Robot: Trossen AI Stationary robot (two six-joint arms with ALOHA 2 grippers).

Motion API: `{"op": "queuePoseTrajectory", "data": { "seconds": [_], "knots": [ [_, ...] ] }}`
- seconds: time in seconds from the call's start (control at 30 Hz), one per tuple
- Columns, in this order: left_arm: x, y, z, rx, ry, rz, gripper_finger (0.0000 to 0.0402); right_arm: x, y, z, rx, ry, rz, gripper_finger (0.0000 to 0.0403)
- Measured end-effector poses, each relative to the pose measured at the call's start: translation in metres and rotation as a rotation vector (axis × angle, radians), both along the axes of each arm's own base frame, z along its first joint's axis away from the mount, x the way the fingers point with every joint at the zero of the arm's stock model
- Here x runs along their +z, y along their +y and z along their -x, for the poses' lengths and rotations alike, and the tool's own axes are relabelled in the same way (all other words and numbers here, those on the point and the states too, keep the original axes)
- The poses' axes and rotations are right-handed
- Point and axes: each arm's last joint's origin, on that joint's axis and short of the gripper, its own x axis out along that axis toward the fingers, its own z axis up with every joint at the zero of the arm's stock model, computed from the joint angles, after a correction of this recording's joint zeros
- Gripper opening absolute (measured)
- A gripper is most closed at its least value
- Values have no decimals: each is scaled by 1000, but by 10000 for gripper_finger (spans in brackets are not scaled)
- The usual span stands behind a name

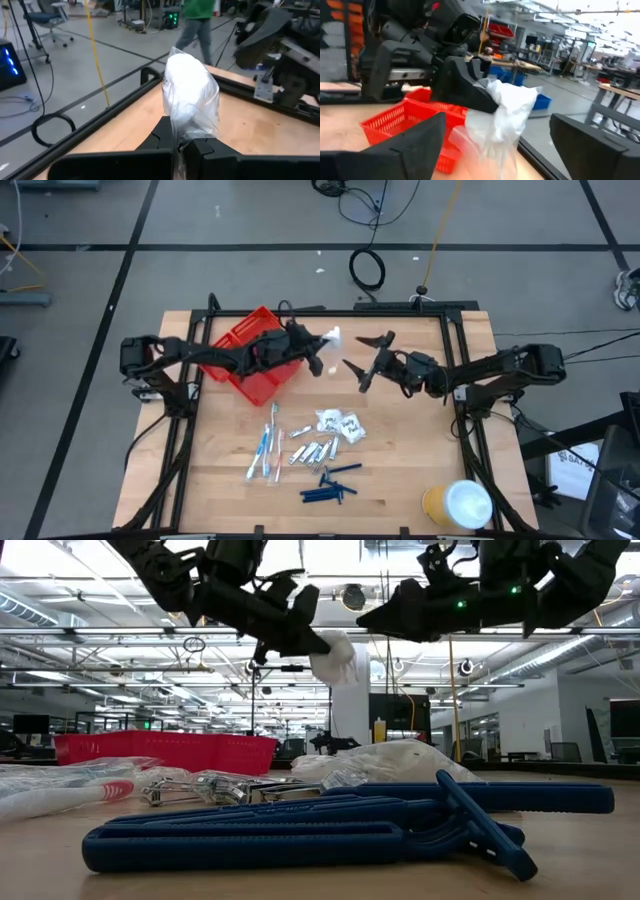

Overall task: Pick & Place Travel size toiletries
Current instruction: Put the right vanity pack into the horizontal right red bin

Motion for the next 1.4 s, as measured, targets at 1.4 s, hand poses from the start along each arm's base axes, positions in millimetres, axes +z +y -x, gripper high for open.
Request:
{"op": "queuePoseTrajectory", "data": {
  "seconds": [1.4],
  "knots": [
    [-86, 52, 201, 698, -50, 285, 62, 4, 0, 11, -2, 70, -88, 350]
  ]
}}
